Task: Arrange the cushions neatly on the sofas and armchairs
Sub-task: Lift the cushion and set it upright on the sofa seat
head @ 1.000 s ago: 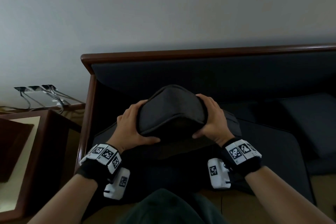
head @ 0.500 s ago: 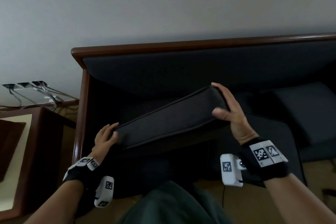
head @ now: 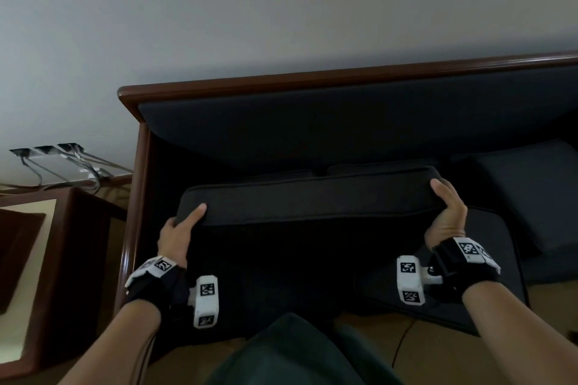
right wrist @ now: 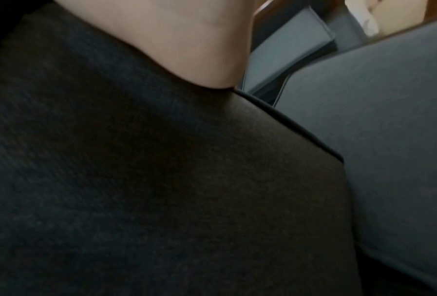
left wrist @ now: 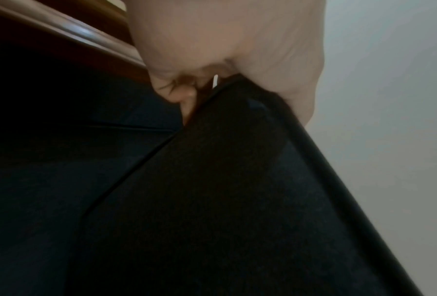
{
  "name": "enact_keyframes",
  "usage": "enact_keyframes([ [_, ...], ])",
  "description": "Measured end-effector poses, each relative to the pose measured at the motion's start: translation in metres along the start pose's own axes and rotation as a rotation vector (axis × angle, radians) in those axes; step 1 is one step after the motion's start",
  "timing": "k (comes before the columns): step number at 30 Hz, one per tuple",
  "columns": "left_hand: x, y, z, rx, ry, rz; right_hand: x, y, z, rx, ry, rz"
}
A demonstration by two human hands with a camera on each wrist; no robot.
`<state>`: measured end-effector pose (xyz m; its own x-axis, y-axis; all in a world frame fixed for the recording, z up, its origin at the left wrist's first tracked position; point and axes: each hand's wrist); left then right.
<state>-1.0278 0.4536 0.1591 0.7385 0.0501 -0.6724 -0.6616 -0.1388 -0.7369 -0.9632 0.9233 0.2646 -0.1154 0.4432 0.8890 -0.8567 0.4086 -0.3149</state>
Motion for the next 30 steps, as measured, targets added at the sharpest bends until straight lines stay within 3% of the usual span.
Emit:
enact_keyframes([
  [2, -0.007, 0.015, -0.016, -0.114, 0.037, 0.040, -0.004, 0.006, 0.008, 0.007, 0.019, 0.024],
  [7, -0.067, -0.031, -0.016, -0.311, 0.122, 0.106, -0.016, 0.032, 0.039, 0.069, 0.065, 0.120],
  [12, -0.094, -0.019, -0.029, -0.439, -0.004, 0.097, -0.022, 0.072, 0.083, 0.214, 0.053, 0.222],
  [17, -0.084, 0.005, -0.033, -0.322, -0.128, 0.186, -0.039, 0.096, 0.109, 0.342, -0.156, 0.331],
  [20, -0.079, 0.009, -0.023, -0.265, -0.051, 0.240, -0.044, 0.107, 0.127, 0.280, -0.381, 0.257],
  [21, -0.101, 0.006, -0.044, -0.294, -0.003, 0.275, -0.046, 0.117, 0.170, 0.269, -0.378, 0.164],
  [24, -0.082, 0.007, -0.023, -0.286, 0.156, 0.156, -0.042, 0.122, 0.163, 0.182, -0.383, 0.200],
  [30, 0.015, 0.014, -0.006, 0.036, 0.351, -0.133, -0.088, 0.082, 0.106, 0.346, -0.893, 0.424],
])
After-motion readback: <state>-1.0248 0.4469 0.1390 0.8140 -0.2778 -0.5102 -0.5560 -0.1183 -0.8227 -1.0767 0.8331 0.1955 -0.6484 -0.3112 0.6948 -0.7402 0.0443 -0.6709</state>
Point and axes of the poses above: each hand's wrist, its own y-axis towards the middle knuckle, its own z-axis out of the palm, x = y × z, and after that the axes turned 13 degrees about x, right-handed
